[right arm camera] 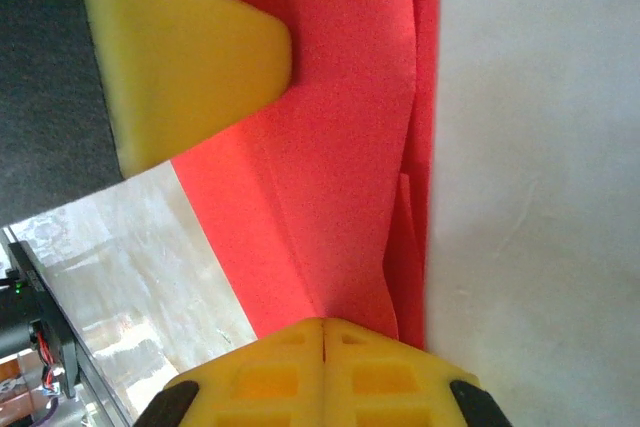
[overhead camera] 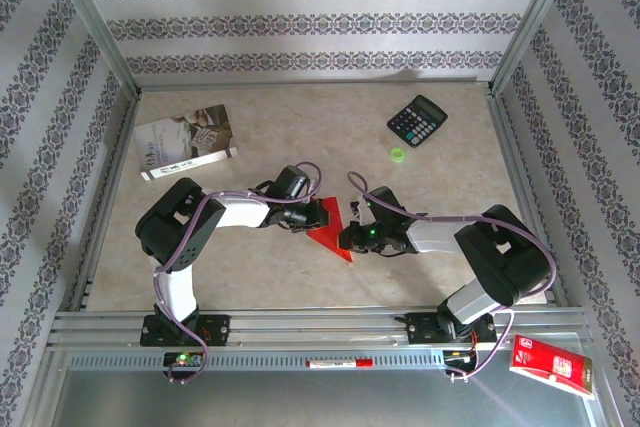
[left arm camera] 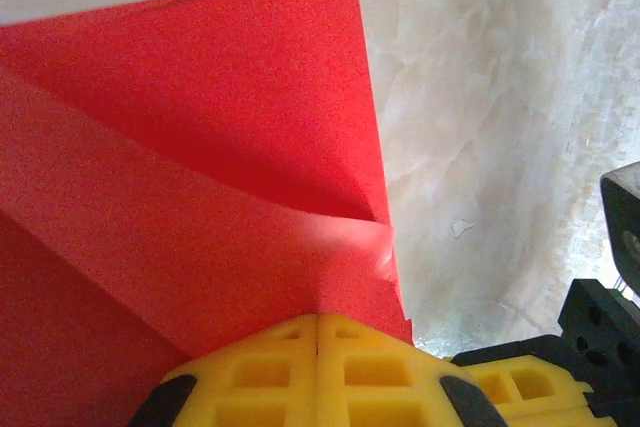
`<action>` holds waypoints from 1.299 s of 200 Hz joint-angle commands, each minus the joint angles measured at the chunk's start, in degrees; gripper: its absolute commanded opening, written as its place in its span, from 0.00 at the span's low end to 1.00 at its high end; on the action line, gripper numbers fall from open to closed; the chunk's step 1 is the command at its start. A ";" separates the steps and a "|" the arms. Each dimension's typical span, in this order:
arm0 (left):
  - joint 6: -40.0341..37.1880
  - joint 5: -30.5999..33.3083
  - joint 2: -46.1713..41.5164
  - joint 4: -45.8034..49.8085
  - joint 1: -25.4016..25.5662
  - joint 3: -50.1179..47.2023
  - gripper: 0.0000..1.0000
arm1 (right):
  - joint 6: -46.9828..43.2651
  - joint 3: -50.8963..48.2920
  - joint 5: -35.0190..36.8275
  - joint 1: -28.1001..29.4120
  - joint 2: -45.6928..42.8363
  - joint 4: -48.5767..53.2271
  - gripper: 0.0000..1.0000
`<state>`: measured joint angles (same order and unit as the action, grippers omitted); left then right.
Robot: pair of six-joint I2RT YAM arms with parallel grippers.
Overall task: Fold a paper plane with a square sheet of paper (pick it up from the middle)
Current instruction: Fourth fold the wing at the center of the table.
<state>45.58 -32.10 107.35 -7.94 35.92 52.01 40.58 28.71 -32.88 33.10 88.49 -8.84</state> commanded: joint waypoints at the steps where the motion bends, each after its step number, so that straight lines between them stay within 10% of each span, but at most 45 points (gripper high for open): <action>1: -1.84 4.24 2.36 2.95 -0.72 0.62 0.00 | 0.67 -1.31 -0.92 0.03 -0.49 6.17 0.00; 260: -1.20 1.84 1.47 3.81 -0.85 3.89 0.08 | 10.15 -10.76 1.86 -1.10 -1.16 4.01 0.00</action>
<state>45.34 -32.58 108.92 -6.66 35.88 54.61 48.34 21.08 -35.03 32.16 82.46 -10.28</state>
